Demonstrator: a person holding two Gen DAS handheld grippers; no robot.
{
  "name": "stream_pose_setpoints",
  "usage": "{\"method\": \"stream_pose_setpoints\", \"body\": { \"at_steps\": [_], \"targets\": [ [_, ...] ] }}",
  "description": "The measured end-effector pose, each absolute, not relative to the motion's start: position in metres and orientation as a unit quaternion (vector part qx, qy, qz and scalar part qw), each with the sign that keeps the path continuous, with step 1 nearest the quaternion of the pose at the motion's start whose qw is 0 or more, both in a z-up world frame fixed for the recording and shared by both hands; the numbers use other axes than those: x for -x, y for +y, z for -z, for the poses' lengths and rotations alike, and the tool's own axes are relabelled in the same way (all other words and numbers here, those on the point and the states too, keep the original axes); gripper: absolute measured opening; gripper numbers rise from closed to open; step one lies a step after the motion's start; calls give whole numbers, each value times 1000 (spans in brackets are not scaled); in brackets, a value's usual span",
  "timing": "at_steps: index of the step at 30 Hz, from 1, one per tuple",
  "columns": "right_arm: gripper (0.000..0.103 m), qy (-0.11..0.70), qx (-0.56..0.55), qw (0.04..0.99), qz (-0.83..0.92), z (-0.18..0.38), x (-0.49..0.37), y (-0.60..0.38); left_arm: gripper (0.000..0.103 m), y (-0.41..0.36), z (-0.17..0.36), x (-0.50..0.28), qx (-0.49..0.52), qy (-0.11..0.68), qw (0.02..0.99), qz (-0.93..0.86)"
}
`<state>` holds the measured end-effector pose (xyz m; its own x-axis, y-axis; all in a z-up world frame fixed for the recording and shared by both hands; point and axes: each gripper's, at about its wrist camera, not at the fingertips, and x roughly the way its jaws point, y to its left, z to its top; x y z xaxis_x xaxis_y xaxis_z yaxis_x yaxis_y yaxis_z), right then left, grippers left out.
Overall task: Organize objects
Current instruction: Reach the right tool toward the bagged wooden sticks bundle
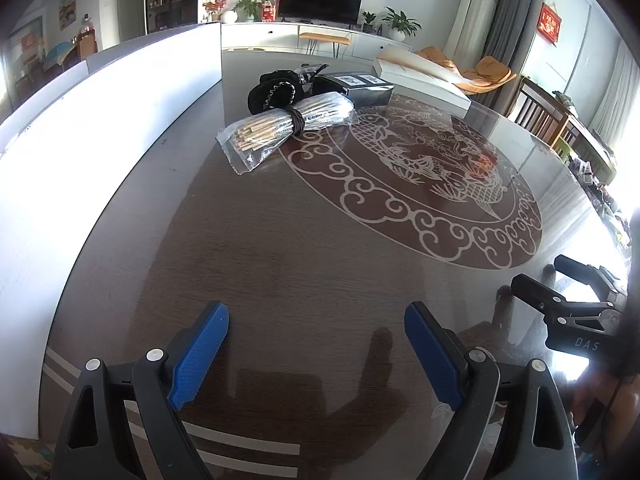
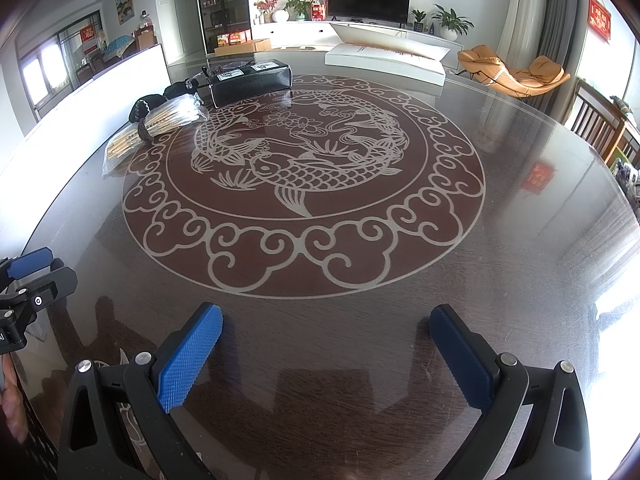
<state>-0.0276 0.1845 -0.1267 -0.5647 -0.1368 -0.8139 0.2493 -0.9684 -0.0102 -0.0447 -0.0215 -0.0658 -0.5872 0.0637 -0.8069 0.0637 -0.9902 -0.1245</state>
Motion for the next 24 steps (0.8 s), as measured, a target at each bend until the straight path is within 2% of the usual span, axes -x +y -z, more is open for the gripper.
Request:
{"method": "stream_pose_setpoints", "body": {
  "at_steps": [10,24],
  "targets": [
    [103,62,-454,109,882,127,28,184,90,-22,65,44,453,-72,0,-889],
    [103,62,-454,109,882,127,28,184,90,-45,54,38,420,-114,-31,-900]
  ]
}}
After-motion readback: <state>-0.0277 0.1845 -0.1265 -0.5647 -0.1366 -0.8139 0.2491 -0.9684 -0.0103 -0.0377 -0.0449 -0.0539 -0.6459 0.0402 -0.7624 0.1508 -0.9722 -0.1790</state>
